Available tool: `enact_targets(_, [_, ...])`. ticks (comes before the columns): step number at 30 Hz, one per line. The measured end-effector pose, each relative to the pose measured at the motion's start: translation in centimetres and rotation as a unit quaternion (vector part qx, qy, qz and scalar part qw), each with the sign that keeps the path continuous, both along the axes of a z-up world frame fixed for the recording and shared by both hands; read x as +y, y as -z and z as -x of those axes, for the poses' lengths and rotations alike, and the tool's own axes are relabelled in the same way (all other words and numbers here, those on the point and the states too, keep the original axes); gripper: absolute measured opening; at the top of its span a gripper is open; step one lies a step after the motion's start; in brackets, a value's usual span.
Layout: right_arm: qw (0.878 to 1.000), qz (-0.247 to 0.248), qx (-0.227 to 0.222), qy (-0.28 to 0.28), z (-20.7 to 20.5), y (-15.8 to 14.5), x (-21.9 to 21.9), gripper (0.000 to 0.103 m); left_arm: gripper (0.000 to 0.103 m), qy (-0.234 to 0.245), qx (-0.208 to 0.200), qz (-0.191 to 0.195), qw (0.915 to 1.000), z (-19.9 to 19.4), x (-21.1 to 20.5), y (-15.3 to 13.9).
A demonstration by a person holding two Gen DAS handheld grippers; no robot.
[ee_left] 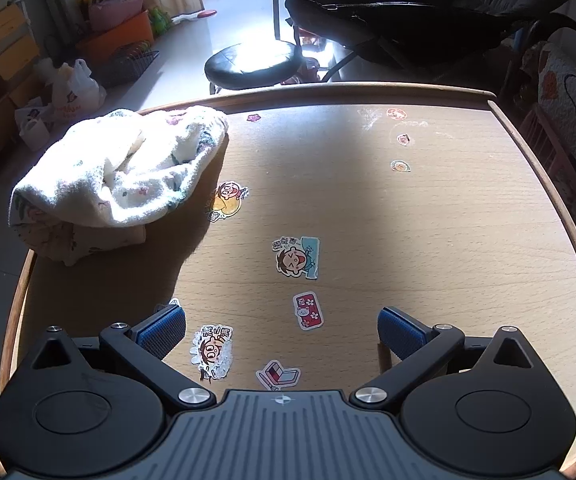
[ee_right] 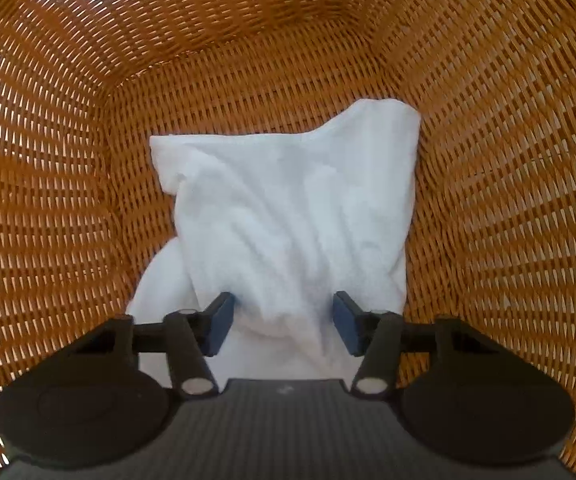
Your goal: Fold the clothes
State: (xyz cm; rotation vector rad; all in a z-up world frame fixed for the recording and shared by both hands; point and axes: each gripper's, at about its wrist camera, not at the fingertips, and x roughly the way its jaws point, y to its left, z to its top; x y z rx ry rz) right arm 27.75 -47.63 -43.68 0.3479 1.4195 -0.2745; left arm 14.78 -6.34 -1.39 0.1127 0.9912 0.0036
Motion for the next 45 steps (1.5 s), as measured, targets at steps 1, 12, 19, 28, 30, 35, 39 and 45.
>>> enact_targets(1, [1.000,0.000,0.000,-0.001,0.0,0.1,0.1,0.046,0.103,0.001,0.001,-0.001,1.0000,0.0,0.0,0.0])
enact_targets(12, [1.000,-0.005,-0.016,0.014,0.4,0.0,-0.5,0.010,0.103,0.002,-0.001,-0.003,1.0000,0.0,-0.1,-0.1])
enact_targets(19, [1.000,0.007,-0.021,0.007,1.4,-2.4,-1.2,0.004,0.103,-0.002,-0.004,0.004,1.0000,0.4,0.1,-0.7])
enact_targets(28, [0.999,0.021,-0.038,-0.003,2.3,-7.1,-1.3,0.004,0.103,-0.006,-0.017,0.025,0.9995,1.8,0.6,-2.5])
enact_targets(30, [0.999,0.022,-0.044,-0.006,2.3,-8.4,-1.4,0.004,0.103,-0.007,-0.020,0.033,0.9992,2.2,0.8,-2.9])
enact_targets(35, [0.997,0.028,-0.064,-0.018,2.7,-12.7,-1.4,0.004,0.103,-0.012,-0.026,0.055,0.9981,3.3,1.2,-4.0])
enact_targets(39, [0.995,0.036,-0.081,-0.035,3.2,-16.7,-0.8,0.004,0.103,-0.013,-0.031,0.071,0.9969,4.3,1.6,-5.0])
enact_targets(45, [0.992,0.049,-0.108,-0.047,3.8,-21.9,-0.2,0.004,0.103,-0.011,-0.032,0.095,0.9950,5.8,2.0,-6.0])
